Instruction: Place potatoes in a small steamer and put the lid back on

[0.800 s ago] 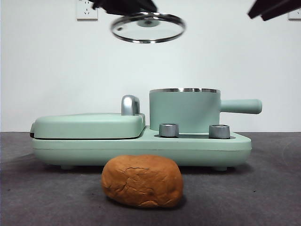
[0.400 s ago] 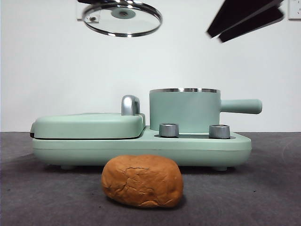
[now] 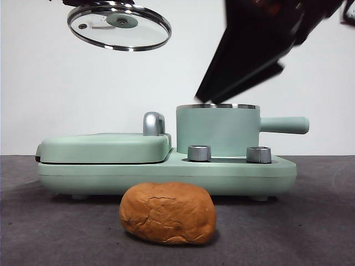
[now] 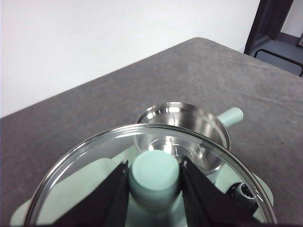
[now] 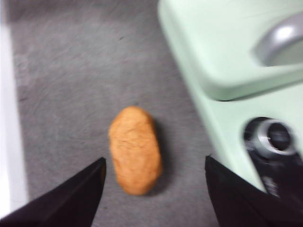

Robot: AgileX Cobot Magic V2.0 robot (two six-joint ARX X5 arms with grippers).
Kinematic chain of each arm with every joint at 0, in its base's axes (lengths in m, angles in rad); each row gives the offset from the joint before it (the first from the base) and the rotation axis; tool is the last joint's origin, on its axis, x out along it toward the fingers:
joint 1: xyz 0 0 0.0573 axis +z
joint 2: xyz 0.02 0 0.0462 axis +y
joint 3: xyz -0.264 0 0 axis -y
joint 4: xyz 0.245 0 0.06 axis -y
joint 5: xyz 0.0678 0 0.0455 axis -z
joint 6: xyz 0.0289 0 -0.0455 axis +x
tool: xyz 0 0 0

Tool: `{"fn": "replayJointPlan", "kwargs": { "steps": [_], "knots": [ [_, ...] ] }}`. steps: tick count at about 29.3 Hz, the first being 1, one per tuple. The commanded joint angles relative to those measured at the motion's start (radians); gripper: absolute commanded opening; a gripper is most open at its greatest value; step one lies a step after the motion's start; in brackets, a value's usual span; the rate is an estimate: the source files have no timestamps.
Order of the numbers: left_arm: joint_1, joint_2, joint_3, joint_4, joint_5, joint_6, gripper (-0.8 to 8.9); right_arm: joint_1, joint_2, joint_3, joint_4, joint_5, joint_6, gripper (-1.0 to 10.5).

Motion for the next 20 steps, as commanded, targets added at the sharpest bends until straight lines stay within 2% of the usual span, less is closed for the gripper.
{"fn": "replayJointPlan", "kwargs": {
  "steps": [1, 4, 13, 17, 20],
  "knots": [
    [0.009, -0.013, 0.018, 0.041, 0.005, 0.000, 0.09, 0.037, 0.073, 0.016, 0.023, -0.002, -0.006, 3.7],
    [0.021, -0.013, 0.018, 0.040, 0.005, 0.000, 0.09, 0.059, 0.140, 0.016, 0.037, -0.002, -0.006, 4.1],
    [0.028, -0.013, 0.018, 0.040, 0.005, 0.003, 0.09, 0.103, 0.283, 0.016, 0.127, 0.007, -0.009, 4.1],
    [0.028, -0.013, 0.018, 0.041, 0.005, 0.008, 0.09, 0.109, 0.336, 0.016, 0.164, 0.052, -0.008, 4.1],
    [0.028, -0.013, 0.018, 0.040, 0.005, 0.014, 0.09, 0.110, 0.355, 0.016, 0.161, 0.052, -0.007, 4.1]
  ]
}}
